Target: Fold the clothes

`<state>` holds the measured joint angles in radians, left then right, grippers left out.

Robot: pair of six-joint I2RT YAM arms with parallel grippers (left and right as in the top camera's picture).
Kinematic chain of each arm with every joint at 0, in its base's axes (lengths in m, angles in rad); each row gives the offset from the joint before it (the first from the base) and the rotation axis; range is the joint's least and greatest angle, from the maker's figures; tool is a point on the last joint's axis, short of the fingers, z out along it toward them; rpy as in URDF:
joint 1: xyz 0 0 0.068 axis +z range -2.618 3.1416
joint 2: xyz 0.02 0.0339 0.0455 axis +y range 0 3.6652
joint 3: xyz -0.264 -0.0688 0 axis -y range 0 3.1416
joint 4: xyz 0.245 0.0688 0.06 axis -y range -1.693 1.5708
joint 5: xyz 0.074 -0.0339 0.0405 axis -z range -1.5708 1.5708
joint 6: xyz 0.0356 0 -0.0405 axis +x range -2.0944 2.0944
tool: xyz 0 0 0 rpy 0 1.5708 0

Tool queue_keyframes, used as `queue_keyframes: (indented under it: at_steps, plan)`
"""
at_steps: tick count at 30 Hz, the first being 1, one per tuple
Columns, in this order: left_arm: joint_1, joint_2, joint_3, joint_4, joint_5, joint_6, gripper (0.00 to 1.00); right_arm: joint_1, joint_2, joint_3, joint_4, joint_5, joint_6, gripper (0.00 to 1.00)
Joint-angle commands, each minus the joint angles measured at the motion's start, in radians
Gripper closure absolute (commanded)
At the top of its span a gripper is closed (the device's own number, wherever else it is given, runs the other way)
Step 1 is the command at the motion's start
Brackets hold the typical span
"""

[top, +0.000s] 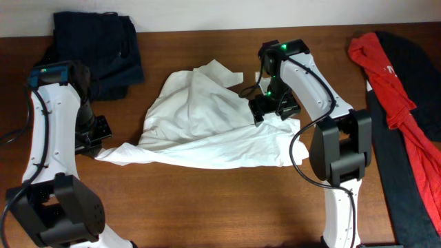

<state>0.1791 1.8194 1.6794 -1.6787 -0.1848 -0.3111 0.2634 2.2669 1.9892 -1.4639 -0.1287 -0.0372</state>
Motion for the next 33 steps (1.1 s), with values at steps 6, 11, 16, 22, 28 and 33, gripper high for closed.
queue_keyframes:
  at_steps: [6,11,16,22,28,33]
  plan:
    - [0.008,-0.015,0.008,0.0,-0.022,-0.014,0.96,-0.003,0.018,-0.145,0.12,0.016,-0.128,0.13]
    - [0.008,-0.015,0.008,-0.002,-0.022,-0.014,0.96,-0.004,0.018,-0.18,0.159,0.017,-0.127,0.37]
    - [0.008,-0.015,0.008,-0.001,-0.022,-0.014,0.98,-0.031,0.018,-0.161,0.111,0.017,-0.077,0.84]
    - [0.007,-0.016,0.039,-0.01,0.009,-0.013,1.0,-0.087,0.006,0.056,-0.087,0.005,0.042,0.96]
    - [-0.007,-0.109,0.291,-0.01,0.032,-0.01,0.99,-0.102,-0.069,0.451,-0.235,0.014,0.124,0.96]
    - [-0.007,-0.178,0.605,-0.009,0.011,-0.01,1.0,-0.143,-0.167,0.722,-0.235,0.059,0.183,0.96]
